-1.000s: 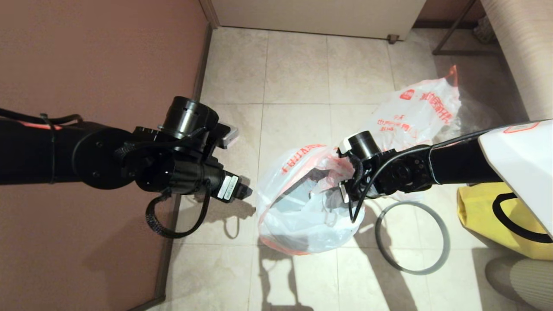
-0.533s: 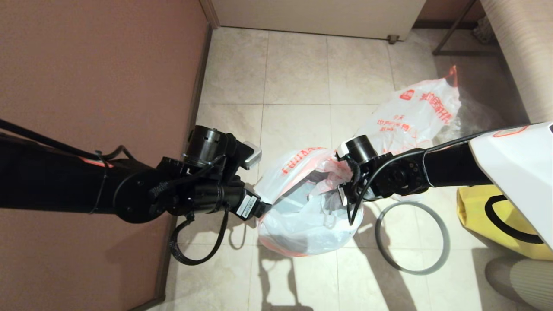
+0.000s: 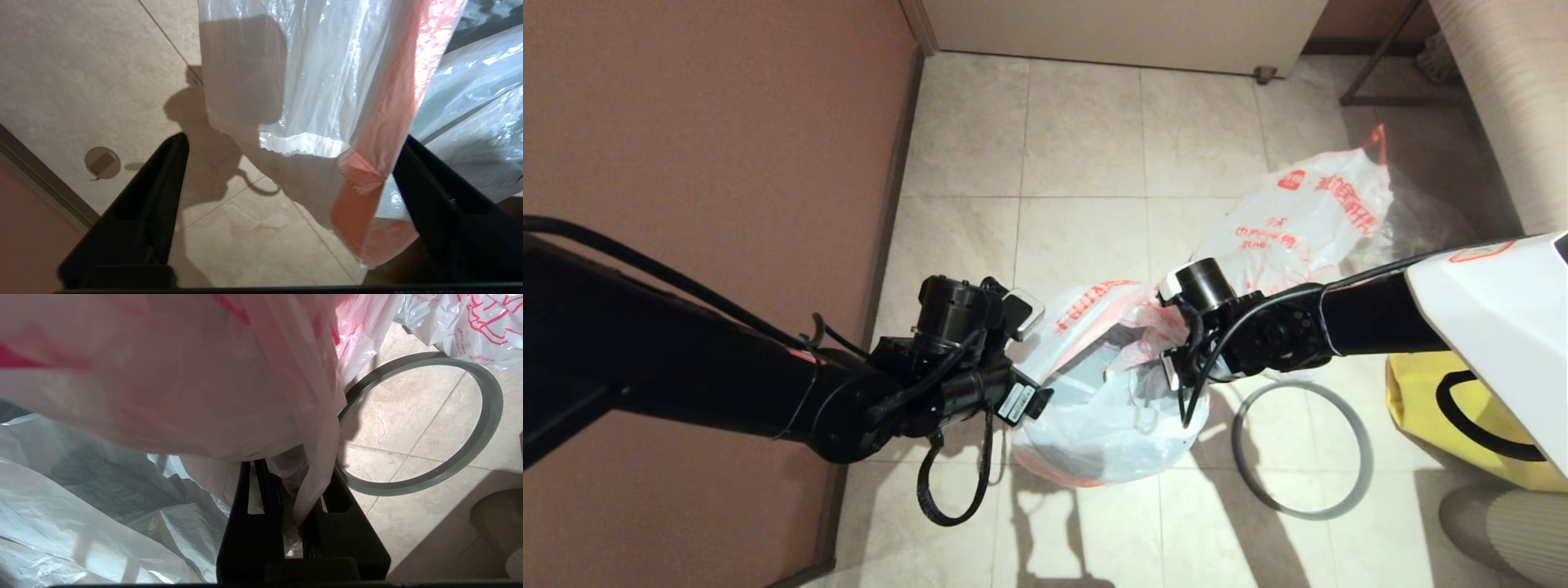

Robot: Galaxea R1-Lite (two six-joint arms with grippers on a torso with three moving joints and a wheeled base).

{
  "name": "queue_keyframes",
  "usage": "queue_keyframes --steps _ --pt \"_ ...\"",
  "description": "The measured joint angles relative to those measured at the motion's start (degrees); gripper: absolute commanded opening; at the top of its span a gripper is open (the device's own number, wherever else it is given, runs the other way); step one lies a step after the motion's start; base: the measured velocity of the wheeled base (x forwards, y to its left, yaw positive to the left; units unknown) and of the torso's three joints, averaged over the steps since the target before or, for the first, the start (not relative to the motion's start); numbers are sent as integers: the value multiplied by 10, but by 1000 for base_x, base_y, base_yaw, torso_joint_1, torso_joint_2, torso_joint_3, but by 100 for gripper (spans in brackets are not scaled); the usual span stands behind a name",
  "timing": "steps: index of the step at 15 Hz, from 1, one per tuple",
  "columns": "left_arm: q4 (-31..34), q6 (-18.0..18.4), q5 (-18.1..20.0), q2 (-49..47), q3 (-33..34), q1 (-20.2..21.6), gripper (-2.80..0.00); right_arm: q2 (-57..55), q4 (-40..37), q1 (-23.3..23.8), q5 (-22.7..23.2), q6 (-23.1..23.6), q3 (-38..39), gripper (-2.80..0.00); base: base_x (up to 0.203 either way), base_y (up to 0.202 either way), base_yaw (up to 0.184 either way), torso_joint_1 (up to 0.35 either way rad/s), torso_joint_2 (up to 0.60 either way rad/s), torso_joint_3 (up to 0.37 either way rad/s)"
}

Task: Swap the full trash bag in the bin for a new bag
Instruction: Put the new garbage bag on the trash can

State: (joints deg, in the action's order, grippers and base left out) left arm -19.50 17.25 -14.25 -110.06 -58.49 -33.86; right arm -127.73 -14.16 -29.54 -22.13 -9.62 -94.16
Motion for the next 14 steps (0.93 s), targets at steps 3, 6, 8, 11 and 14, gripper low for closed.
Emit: queue_keyframes --steps 3,6,8,11,14 --pt "-1 -1 0 0 -1 -2 -280 0 17 0 0 0 4 -280 0 0 0 0 0 0" --pt "-22 -1 -3 0 -2 -2 -280 -1 19 0 0 0 6 -280 0 0 0 0 0 0" --pt "-54 -2 -5 -3 -2 1 -280 -1 21 0 0 0 6 -280 0 0 0 0 0 0" --pt "-85 -27 -11 -16 -25 20 -280 -2 22 0 1 -1 9 -280 0 0 0 0 0 0" --pt "-87 -28 -43 -48 -51 51 -280 -2 27 1 2 -2 11 -280 0 0 0 0 0 0"
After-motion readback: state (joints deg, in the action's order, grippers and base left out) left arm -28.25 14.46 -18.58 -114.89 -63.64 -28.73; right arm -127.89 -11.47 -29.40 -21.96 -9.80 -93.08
